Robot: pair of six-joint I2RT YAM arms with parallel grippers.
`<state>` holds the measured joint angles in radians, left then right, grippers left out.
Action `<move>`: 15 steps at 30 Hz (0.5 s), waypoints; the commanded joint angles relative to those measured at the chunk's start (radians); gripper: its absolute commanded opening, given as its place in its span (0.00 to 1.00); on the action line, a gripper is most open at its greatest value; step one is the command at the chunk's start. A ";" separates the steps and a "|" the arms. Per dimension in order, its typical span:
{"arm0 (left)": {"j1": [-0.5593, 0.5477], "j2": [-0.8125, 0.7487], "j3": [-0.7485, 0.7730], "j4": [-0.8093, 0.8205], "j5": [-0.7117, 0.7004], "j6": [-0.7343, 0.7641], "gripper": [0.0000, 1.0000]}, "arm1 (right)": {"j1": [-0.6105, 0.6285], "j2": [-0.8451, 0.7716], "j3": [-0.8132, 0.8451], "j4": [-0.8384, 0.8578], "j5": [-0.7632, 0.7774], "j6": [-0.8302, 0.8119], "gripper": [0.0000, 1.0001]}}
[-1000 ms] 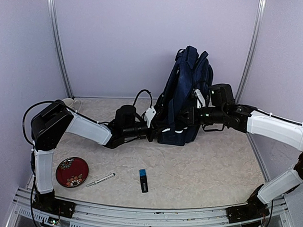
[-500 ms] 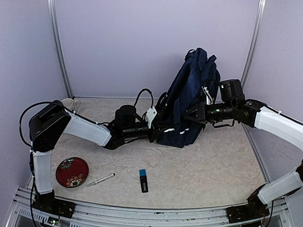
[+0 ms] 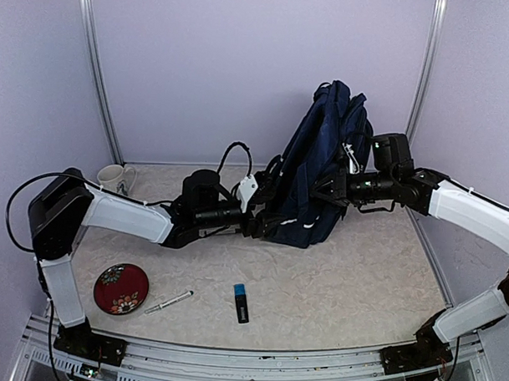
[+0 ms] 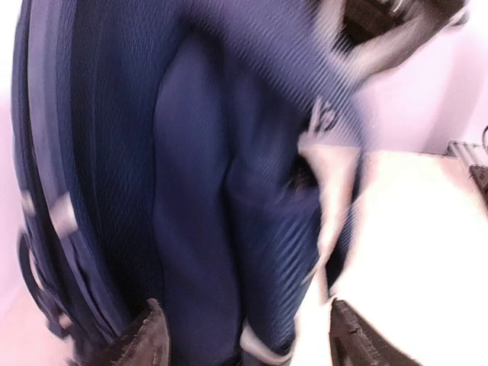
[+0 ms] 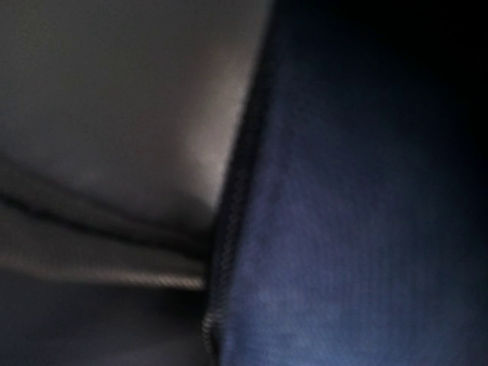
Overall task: Pack the student bag
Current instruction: Hold the student bag at the center of the board.
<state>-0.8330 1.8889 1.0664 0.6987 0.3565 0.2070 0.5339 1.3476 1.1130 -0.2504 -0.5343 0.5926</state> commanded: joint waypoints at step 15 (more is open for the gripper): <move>-0.027 0.031 0.255 -0.179 0.068 0.069 0.81 | 0.009 -0.016 0.112 0.067 -0.074 -0.034 0.00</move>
<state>-0.8566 1.8641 1.2602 0.5900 0.4282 0.2443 0.5346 1.3655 1.1522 -0.2897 -0.5499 0.5819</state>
